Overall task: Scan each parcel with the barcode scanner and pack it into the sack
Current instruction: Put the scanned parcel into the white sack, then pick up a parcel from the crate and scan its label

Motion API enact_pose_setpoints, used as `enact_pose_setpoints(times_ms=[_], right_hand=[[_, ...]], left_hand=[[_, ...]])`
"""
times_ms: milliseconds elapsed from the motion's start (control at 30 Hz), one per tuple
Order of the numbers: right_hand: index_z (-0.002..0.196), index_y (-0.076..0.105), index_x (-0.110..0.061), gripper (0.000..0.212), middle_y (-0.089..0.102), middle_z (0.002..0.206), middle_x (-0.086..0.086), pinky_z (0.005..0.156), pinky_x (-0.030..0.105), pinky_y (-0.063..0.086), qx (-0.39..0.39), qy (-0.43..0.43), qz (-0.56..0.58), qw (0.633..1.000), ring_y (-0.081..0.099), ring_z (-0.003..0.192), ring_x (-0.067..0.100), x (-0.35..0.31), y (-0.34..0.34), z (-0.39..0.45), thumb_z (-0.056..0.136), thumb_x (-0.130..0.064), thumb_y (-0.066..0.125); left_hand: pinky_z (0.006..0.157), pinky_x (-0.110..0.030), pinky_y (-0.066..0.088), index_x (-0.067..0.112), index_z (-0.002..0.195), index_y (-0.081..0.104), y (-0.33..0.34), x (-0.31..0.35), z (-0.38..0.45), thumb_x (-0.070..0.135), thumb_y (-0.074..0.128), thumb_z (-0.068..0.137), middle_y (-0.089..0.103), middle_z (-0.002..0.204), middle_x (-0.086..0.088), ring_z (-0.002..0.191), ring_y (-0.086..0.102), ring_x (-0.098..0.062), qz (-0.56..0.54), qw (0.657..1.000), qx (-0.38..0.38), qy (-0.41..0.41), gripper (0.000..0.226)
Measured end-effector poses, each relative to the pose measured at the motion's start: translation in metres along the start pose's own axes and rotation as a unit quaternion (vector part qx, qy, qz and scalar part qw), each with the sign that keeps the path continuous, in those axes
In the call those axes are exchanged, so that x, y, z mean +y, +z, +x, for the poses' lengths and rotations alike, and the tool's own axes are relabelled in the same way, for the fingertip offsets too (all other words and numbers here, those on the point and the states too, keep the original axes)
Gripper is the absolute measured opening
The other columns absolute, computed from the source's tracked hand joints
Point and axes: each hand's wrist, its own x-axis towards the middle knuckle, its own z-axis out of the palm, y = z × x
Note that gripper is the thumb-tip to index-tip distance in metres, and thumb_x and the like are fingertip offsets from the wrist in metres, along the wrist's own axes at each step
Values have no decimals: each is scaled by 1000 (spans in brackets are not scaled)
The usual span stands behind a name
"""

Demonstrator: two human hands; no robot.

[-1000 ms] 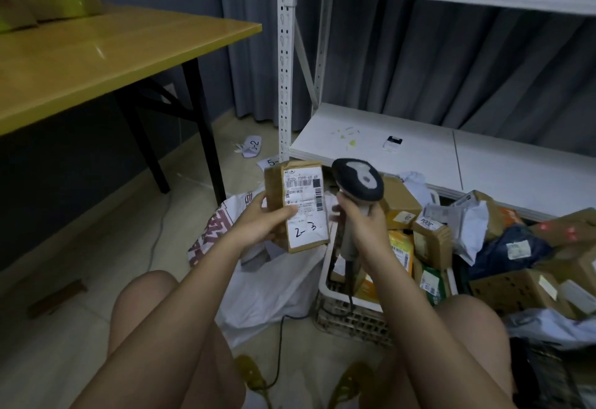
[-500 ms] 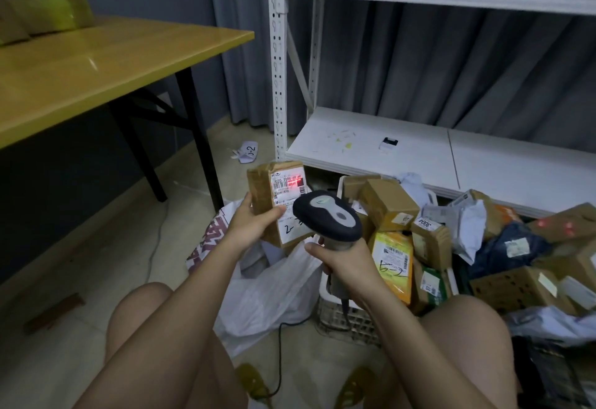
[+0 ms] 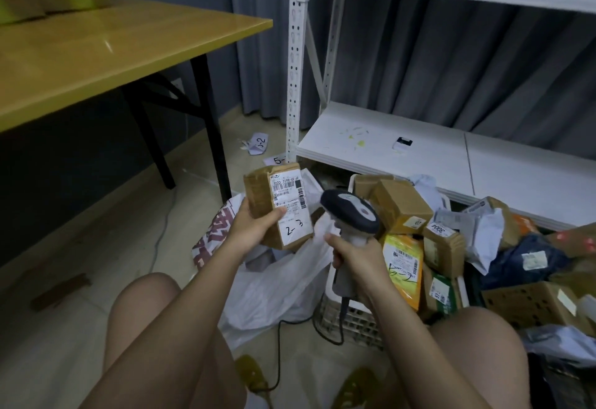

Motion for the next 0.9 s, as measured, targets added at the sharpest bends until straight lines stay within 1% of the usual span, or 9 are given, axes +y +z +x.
enact_pose_setpoints(times_ms=[67, 167, 267, 400, 467, 533, 633, 767, 900], right_hand=[[92, 64, -10, 9, 60, 66, 5, 57, 28, 48, 39, 40, 42, 998, 55, 55, 16, 7, 2, 15, 86, -12, 71], [110, 61, -5, 26, 64, 80, 10, 60, 27, 51, 91, 84, 79, 989, 59, 62, 17, 18, 6, 45, 86, -7, 69], [123, 54, -9, 41, 63, 92, 9, 64, 30, 52, 111, 115, 58, 985, 61, 71, 19, 30, 15, 77, 85, -7, 70], [132, 50, -21, 66, 57, 125, 10, 95, 49, 49, 180, 96, -52, 978, 60, 105, 31, 46, 32, 121, 75, -30, 81], [137, 47, -22, 77, 52, 134, 10, 103, 50, 44, 185, 88, -99, 974, 54, 118, 34, 51, 39, 140, 70, -37, 84], [139, 44, -18, 79, 53, 136, 10, 105, 47, 42, 174, 92, -122, 973, 51, 124, 34, 53, 45, 155, 73, -34, 84], [140, 43, -17, 68, 55, 137, 9, 108, 47, 39, 191, 111, -136, 966, 50, 127, 34, 61, 51, 172, 82, -25, 77], [137, 48, -16, 59, 58, 132, 8, 99, 37, 42, 184, 63, -125, 973, 54, 122, 30, 64, 50, 175, 84, -18, 74], [120, 58, -16, 46, 65, 107, 2, 92, 39, 50, 109, 12, -141, 984, 61, 103, 21, 66, 31, 164, 79, -10, 77]], left_hand=[[92, -48, 53, 25, 126, 55, -9, -12, 4, 43, 81, 67, 69, 116, 5, 103, 67, -16, -12, 999, 32, -14, 67], [92, -49, 53, 22, 122, 60, -22, -32, 8, 30, 79, 76, 70, 115, 1, 102, 67, -17, -30, 996, 81, -31, 51], [92, -49, 53, 23, 122, 62, -33, -52, 16, 31, 79, 76, 70, 113, 3, 102, 67, -17, -27, 992, 104, -60, 49], [94, -42, 52, 21, 121, 60, -40, -77, 40, 38, 83, 68, 69, 115, 5, 101, 66, -15, -4, 991, 108, -84, 60], [94, -35, 50, 21, 114, 57, -38, -84, 51, 32, 84, 70, 66, 110, 10, 99, 63, -12, 12, 991, 102, -84, 52], [97, -37, 49, 21, 122, 56, -35, -93, 64, 33, 86, 66, 66, 115, 8, 103, 63, -12, 15, 993, 81, -88, 65], [98, -43, 50, 29, 132, 50, -28, -109, 80, 55, 84, 46, 66, 121, 9, 108, 63, -11, 53, 994, 47, -87, 96], [98, -40, 49, 31, 142, 39, -22, -129, 102, 60, 77, 48, 60, 130, 7, 113, 60, -15, 137, 983, 17, -118, 106], [95, -35, 48, 36, 146, 34, -5, -136, 128, 63, 72, 58, 53, 137, 7, 117, 56, -19, 354, 921, -118, -108, 99]])
